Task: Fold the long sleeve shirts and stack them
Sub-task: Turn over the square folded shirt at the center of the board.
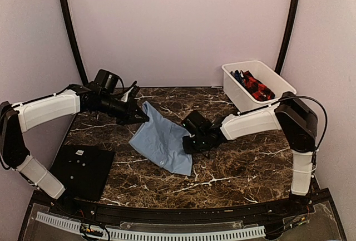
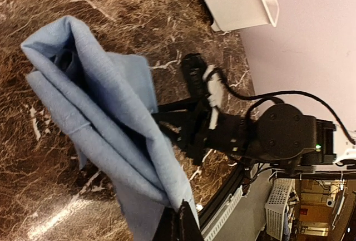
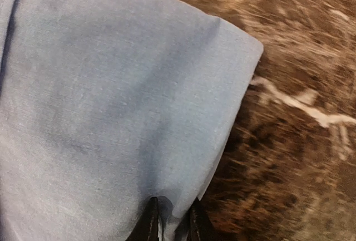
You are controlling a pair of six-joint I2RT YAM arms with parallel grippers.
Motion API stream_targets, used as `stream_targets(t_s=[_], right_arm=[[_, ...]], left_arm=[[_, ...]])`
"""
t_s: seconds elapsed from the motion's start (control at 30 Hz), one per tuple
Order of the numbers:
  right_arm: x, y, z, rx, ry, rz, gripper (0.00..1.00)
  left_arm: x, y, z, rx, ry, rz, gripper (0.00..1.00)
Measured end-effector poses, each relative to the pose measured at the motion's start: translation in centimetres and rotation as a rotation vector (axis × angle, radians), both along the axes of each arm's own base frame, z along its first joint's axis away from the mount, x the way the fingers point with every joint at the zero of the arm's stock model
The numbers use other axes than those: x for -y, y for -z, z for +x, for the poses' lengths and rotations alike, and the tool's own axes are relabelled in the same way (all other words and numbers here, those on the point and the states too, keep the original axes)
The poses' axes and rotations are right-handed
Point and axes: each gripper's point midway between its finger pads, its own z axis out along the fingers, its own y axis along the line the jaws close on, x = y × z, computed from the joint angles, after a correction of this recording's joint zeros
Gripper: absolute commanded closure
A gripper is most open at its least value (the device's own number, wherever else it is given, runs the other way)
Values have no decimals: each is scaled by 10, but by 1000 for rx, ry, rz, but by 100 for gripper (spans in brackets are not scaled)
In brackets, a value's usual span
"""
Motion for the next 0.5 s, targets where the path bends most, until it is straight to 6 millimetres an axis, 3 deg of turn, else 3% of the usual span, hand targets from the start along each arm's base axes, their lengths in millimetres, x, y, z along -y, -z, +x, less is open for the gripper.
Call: stream_targets(t_s=[0.17, 0.3, 0.4, 0.5], right_arm=[[-70, -4, 3, -55, -67, 230, 83], [-138, -7, 1, -113, -132, 456, 83], [-155, -8, -6, -149, -152, 540, 80], [-162, -12, -9, -187, -163, 615, 79]], left_arm=[[18, -33, 6, 9, 3, -133, 100], [48, -54, 9, 14, 23, -242, 100], [74, -60, 8, 11, 57, -304, 100], [86, -53, 7, -18, 64, -324, 100]])
